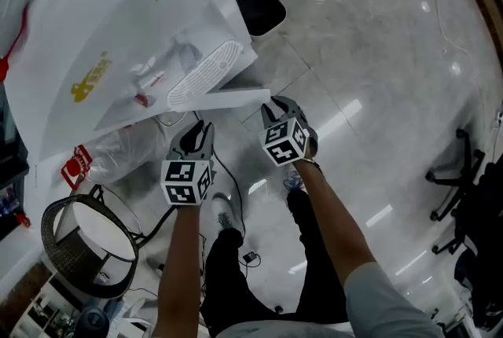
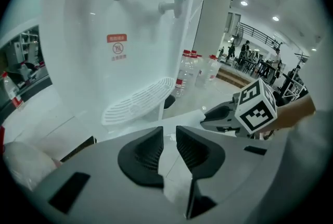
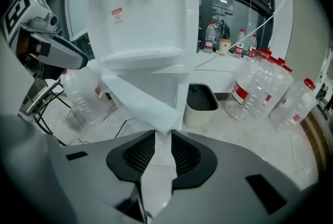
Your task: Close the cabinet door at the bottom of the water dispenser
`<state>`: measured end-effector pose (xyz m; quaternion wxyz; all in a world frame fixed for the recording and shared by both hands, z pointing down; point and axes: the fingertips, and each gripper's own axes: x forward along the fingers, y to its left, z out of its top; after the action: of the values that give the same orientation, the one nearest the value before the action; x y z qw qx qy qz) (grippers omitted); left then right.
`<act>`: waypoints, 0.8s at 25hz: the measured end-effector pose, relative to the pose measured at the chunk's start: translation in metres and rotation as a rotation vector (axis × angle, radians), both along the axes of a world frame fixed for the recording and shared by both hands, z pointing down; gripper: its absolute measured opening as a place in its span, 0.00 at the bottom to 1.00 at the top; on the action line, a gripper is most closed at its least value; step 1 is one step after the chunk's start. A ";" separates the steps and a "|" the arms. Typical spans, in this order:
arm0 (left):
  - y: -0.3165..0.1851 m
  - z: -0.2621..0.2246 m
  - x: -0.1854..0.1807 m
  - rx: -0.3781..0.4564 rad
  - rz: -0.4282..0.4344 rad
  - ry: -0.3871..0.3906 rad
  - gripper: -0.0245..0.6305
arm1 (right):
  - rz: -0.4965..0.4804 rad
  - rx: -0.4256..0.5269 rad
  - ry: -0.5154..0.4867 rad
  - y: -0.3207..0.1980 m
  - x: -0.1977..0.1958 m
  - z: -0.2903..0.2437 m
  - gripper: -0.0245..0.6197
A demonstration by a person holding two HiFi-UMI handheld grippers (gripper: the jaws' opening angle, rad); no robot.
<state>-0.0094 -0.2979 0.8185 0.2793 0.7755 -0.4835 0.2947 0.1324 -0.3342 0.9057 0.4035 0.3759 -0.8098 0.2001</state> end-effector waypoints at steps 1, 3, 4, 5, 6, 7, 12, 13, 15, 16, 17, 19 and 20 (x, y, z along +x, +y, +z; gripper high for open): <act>-0.006 0.001 0.002 0.002 -0.001 -0.006 0.18 | -0.007 0.009 -0.004 -0.012 0.000 0.000 0.23; -0.016 0.005 0.004 0.003 0.005 -0.015 0.18 | -0.013 0.025 -0.011 -0.034 -0.001 0.001 0.22; -0.021 0.007 0.005 0.002 0.013 -0.020 0.18 | -0.013 0.030 -0.013 -0.043 -0.002 0.001 0.22; -0.025 0.008 0.006 0.001 0.020 -0.024 0.18 | -0.013 0.035 -0.010 -0.052 -0.003 0.001 0.21; -0.029 0.009 0.008 0.002 0.024 -0.027 0.18 | -0.014 0.039 -0.002 -0.061 -0.004 0.002 0.21; -0.033 0.009 0.009 0.004 0.025 -0.028 0.18 | -0.018 0.044 0.010 -0.069 -0.005 0.004 0.19; -0.039 0.012 0.022 0.009 0.026 -0.030 0.18 | -0.069 0.078 0.034 -0.101 -0.008 0.006 0.16; -0.037 0.014 0.024 0.003 0.026 -0.034 0.18 | -0.075 0.080 0.033 -0.106 -0.009 0.007 0.15; -0.032 0.017 0.026 -0.008 0.026 -0.042 0.18 | -0.083 0.085 0.031 -0.117 -0.013 0.005 0.14; -0.030 0.016 0.027 -0.012 0.025 -0.043 0.18 | -0.086 0.090 0.027 -0.123 -0.016 0.002 0.14; -0.029 0.015 0.029 -0.012 0.025 -0.040 0.18 | -0.090 0.098 0.023 -0.129 -0.019 -0.001 0.13; -0.027 0.012 0.032 -0.006 0.027 -0.039 0.18 | -0.104 0.115 0.025 -0.138 -0.024 -0.006 0.13; -0.026 0.012 0.031 -0.006 0.026 -0.044 0.18 | -0.107 0.119 0.029 -0.141 -0.024 -0.008 0.13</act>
<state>0.0220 -0.3242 0.8303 0.2667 0.7743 -0.4784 0.3169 0.1086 -0.4748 0.8978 0.4021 0.3581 -0.8335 0.1241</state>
